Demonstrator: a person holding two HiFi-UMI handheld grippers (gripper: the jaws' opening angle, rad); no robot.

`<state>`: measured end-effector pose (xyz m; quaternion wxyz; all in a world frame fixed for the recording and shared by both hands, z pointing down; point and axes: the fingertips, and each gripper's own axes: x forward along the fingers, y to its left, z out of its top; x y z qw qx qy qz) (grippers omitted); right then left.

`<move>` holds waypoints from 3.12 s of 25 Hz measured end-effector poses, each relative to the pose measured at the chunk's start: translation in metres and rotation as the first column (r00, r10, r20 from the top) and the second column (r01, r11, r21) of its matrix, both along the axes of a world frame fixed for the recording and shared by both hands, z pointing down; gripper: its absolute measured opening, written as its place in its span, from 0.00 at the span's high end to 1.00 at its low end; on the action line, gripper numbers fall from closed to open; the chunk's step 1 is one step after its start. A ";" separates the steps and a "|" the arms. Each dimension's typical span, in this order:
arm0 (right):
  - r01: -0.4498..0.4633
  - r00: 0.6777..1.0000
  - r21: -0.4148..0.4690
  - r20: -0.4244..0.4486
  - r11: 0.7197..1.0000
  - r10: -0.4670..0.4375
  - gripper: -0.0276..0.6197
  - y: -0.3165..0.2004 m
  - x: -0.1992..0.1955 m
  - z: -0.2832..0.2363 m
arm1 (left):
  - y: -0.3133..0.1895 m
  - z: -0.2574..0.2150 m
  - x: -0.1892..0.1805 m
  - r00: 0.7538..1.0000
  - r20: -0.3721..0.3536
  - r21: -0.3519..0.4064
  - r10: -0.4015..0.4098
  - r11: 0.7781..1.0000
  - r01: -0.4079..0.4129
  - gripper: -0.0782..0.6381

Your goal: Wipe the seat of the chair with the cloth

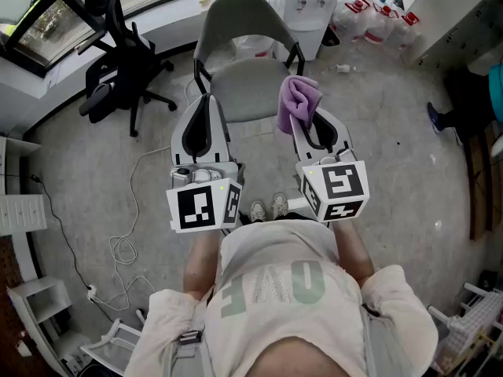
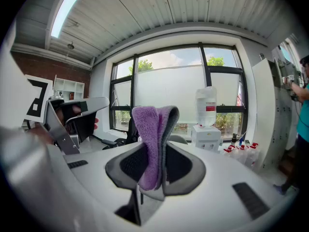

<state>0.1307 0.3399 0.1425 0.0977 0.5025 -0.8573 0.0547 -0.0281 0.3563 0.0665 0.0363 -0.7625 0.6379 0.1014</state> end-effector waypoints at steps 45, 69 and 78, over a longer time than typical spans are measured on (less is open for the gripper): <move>-0.027 0.999 -0.087 0.030 0.996 0.029 0.81 -0.204 0.019 0.048 | -0.226 0.046 -0.003 1.000 -0.002 -0.054 0.022 0.998 -0.022 0.87; 0.074 0.997 -0.248 0.042 0.966 -0.066 0.81 -0.464 -0.092 0.072 | -0.469 0.068 -0.097 0.999 0.016 -0.125 -0.052 0.991 0.053 0.87; 0.174 0.985 -0.311 0.069 0.934 -0.160 0.81 -0.500 -0.114 0.092 | -0.490 0.068 -0.109 0.990 0.031 -0.110 -0.134 0.984 0.137 0.87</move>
